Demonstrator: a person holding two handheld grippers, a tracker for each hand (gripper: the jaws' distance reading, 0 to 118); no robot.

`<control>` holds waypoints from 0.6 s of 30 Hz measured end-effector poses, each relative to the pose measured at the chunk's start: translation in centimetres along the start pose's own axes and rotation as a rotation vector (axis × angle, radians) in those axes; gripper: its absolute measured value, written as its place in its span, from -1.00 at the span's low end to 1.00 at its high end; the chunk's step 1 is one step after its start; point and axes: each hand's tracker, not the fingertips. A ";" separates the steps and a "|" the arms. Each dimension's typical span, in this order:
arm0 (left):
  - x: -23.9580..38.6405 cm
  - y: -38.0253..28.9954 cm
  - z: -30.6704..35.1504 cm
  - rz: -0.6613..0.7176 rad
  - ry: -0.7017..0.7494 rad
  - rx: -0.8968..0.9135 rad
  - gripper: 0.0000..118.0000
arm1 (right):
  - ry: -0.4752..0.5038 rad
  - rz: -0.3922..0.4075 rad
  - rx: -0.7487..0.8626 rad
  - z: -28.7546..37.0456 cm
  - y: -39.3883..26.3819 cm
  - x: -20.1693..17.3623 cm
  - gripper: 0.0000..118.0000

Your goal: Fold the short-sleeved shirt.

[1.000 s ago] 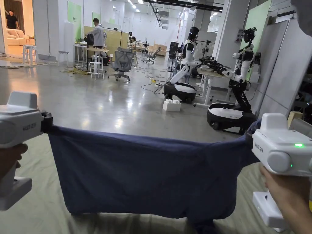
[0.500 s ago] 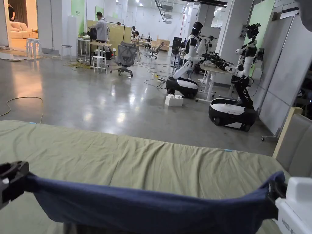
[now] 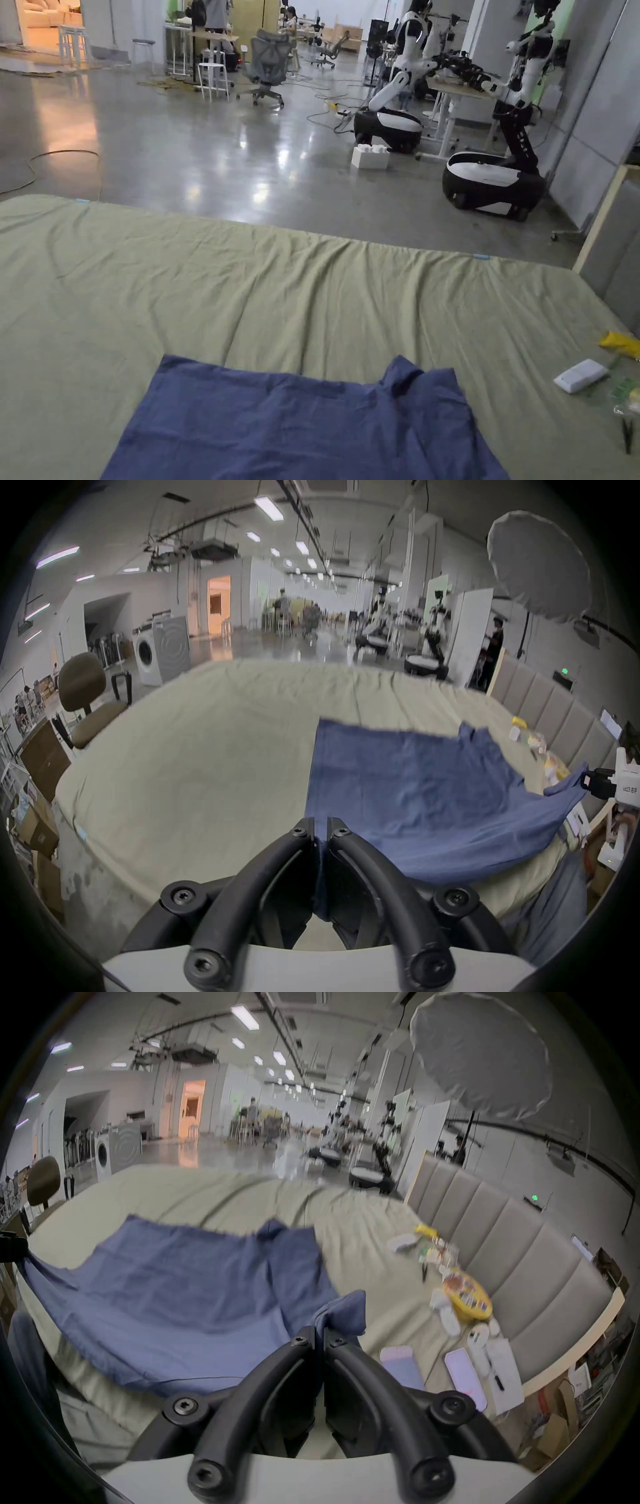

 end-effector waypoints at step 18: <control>-0.6 -4.0 -7.3 -0.057 0.045 -0.310 -0.61 | -0.002 0.002 -0.338 -5.8 -5.2 -2.0 -0.61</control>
